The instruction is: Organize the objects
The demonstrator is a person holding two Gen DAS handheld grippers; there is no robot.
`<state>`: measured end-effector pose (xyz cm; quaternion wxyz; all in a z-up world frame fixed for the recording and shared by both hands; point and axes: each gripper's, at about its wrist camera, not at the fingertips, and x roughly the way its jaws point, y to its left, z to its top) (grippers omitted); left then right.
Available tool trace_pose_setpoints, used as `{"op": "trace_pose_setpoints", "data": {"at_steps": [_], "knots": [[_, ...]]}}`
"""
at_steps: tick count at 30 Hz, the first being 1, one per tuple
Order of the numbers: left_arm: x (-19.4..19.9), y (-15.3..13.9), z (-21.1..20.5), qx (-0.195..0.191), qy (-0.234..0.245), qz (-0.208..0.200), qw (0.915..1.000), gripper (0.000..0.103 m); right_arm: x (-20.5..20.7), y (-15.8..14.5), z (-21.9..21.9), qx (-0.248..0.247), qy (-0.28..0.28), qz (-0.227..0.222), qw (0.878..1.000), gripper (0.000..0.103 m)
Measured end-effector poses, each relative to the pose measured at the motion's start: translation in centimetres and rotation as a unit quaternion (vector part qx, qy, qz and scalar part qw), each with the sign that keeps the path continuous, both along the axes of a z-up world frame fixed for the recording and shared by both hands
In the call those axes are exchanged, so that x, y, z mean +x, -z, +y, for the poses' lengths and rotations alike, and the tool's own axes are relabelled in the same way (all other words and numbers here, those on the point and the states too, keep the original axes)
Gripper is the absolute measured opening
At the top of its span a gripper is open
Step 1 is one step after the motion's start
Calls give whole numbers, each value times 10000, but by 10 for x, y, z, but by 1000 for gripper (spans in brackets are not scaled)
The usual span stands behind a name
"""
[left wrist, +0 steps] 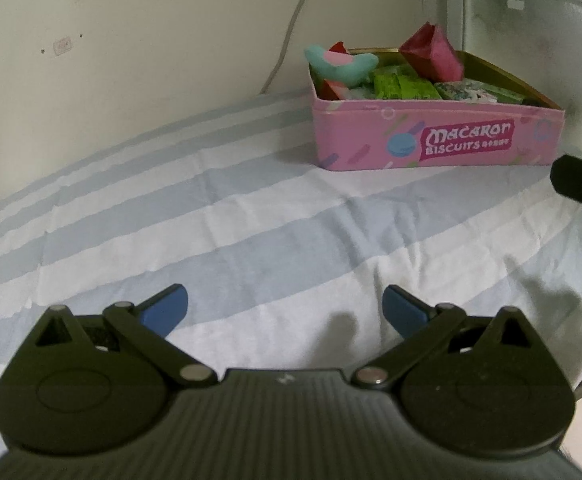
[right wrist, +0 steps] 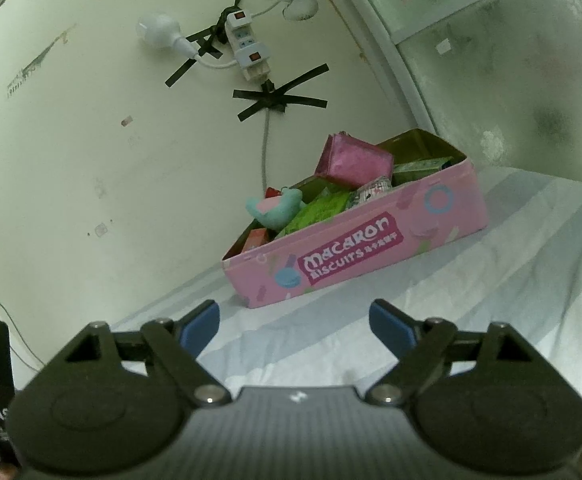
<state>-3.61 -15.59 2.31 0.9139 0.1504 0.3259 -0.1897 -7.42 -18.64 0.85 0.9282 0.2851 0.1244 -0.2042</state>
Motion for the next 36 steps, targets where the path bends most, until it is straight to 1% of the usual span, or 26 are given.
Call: {"op": "trace_pose_setpoints", "data": {"at_steps": [10, 14, 18, 36], "knots": [[4, 1, 5, -13, -92, 58, 9999, 103, 1, 2, 0, -7, -13, 21, 10000, 87], [6, 3, 4, 116, -172, 28, 9998, 103, 3, 3, 2, 5, -17, 37, 10000, 87], [7, 5, 2, 262, -190, 118, 9994, 103, 5, 4, 4, 11, -25, 59, 10000, 88], [9, 15, -4, 346, -239, 321, 9986, 103, 9, 11, 6, 132, 42, 130, 9998, 89]]}}
